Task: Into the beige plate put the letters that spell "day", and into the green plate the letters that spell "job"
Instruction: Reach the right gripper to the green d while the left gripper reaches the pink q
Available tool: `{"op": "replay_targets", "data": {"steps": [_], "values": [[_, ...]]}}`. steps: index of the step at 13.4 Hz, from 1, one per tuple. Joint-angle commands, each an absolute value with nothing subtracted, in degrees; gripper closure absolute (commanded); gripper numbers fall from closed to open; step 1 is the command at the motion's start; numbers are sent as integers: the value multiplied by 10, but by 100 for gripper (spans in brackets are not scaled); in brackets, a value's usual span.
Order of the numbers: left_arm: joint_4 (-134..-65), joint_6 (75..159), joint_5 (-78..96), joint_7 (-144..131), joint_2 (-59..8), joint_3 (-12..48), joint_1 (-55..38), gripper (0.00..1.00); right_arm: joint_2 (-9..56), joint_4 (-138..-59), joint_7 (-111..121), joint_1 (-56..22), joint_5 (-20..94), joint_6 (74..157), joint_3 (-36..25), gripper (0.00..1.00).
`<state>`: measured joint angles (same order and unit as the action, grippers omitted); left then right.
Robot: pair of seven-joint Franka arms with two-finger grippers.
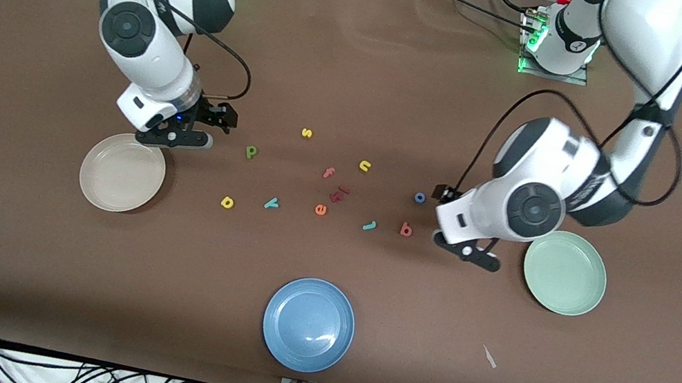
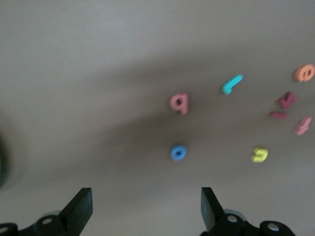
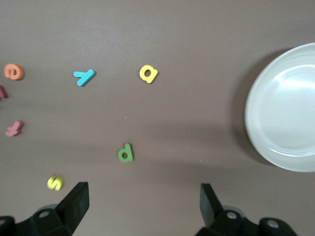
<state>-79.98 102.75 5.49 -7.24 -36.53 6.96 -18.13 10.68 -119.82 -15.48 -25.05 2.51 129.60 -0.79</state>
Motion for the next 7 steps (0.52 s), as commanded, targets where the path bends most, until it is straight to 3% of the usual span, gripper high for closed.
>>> {"op": "replay_targets", "data": {"steps": [1, 4, 7], "values": [[-772, 1077, 75, -69, -417, 63, -201, 18, 141, -1277, -171, -257, 31, 1442, 7, 0], [-793, 1152, 69, -134, -442, 63, -217, 19, 186, -1278, -173, -272, 31, 1498, 18, 0], [-810, 1191, -11, -202, -455, 61, -246, 26, 226, -1278, -174, -272, 31, 1554, 18, 1]]}}
